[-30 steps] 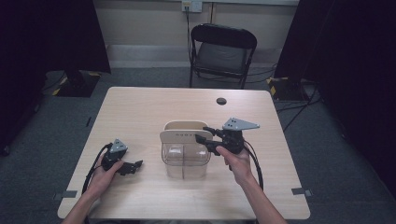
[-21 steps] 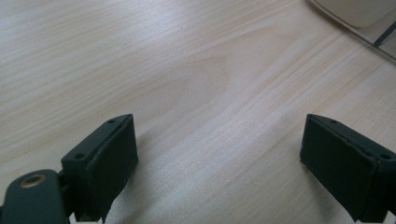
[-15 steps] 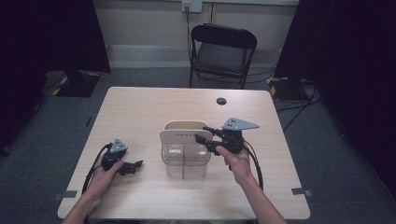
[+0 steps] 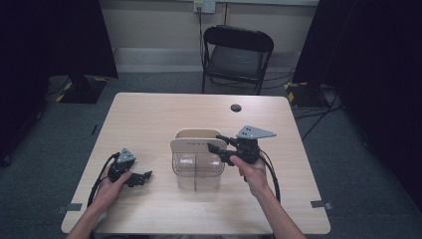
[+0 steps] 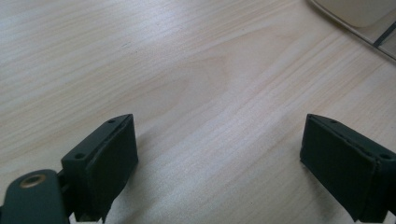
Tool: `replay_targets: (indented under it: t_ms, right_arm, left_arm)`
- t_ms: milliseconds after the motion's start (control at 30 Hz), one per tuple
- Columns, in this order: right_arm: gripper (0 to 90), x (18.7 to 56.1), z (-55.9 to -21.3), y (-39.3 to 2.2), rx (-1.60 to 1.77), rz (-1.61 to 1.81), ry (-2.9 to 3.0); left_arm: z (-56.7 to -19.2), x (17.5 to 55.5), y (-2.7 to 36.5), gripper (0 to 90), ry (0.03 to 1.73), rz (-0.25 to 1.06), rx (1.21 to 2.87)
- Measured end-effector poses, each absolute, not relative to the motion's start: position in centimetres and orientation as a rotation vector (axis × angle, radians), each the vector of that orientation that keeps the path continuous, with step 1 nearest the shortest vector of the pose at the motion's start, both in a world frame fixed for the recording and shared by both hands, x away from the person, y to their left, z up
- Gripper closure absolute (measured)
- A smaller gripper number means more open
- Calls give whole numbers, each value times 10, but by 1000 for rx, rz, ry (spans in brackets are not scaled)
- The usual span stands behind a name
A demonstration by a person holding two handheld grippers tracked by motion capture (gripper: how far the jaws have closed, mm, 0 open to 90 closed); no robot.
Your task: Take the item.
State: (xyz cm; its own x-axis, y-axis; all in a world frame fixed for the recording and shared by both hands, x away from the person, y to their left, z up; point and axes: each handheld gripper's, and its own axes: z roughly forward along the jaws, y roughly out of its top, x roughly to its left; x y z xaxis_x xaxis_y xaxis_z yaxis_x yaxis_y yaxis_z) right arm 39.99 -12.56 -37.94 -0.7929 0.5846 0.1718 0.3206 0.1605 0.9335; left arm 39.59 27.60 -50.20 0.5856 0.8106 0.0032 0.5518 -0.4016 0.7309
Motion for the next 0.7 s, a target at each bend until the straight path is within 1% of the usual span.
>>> replay_targets:
  t_ms: [700]
  right_arm:
    - [507,400,-380,-125,880,1679,2211]
  left_arm:
    - [-502,396,276,104,1078,473,2113]
